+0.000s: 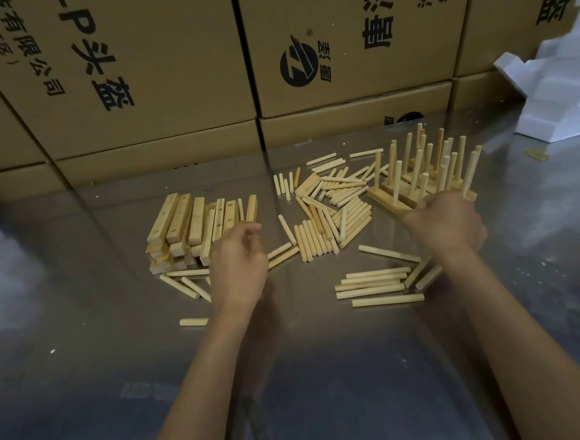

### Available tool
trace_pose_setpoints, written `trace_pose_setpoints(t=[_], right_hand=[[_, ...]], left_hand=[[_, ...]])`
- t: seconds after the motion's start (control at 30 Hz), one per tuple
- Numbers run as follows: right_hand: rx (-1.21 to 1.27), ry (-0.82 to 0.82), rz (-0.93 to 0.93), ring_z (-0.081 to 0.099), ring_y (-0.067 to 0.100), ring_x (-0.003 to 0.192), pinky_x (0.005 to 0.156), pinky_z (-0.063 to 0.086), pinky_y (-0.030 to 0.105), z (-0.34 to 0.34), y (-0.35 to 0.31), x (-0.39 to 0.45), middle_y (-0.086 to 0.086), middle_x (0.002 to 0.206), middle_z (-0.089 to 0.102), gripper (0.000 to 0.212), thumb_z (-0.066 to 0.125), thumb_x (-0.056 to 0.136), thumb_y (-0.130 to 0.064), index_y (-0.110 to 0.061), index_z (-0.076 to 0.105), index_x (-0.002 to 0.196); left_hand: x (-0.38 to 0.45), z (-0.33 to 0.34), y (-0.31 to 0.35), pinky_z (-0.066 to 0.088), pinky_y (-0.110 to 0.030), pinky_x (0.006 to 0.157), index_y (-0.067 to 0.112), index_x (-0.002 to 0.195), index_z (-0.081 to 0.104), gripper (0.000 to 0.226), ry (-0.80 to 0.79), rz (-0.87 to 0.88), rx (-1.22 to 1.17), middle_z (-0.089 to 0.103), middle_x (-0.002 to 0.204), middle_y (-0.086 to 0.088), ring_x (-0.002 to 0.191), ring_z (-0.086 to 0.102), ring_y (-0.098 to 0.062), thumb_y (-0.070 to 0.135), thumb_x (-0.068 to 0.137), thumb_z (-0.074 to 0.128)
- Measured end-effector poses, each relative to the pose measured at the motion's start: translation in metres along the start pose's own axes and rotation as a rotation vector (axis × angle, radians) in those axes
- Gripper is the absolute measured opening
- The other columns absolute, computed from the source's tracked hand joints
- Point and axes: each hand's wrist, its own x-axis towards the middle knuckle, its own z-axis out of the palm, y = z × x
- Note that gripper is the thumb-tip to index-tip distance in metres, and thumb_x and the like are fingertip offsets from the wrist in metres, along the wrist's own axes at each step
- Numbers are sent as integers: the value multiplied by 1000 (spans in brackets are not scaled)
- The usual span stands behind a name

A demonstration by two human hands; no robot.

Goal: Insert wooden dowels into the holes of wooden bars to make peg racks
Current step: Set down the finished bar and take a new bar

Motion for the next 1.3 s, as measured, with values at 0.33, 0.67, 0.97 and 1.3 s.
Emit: trace_pose_setpoints(t=[0.33,0.67,0.97,1.3], right_hand=[[64,-100,-250,58,18,66,62,35,29,20,-22,-36,-4,60,60,21,61,80,-25,-14,60,62],[48,-92,-294,56,18,64,53,24,23,27,-24,-41,-2,62,62,21,59,80,-24,-13,60,62],[306,-305,-379,59,11,65,58,43,28,27,-32,-46,-3,66,64,29,62,93,-39,-21,63,70],[856,-810,-129,66,14,69,60,51,27,16,-40,-55,1,83,73,31,71,90,-32,-5,68,105]], left_hand=[[13,15,-18,-7,-49,123,12,145,48,49,-323,198,824,42,156,-4,152,18,-21,33,105,27],[7,12,-10,35,-39,98,11,122,65,28,-91,74,619,69,113,-13,116,51,-31,21,96,60],[4,-7,19,48,-21,75,27,122,67,28,-99,-237,-286,72,106,8,93,65,-5,19,95,67],[-12,-3,30,56,-27,75,9,124,65,31,-733,-343,-857,74,108,-19,88,69,-22,26,100,54]])
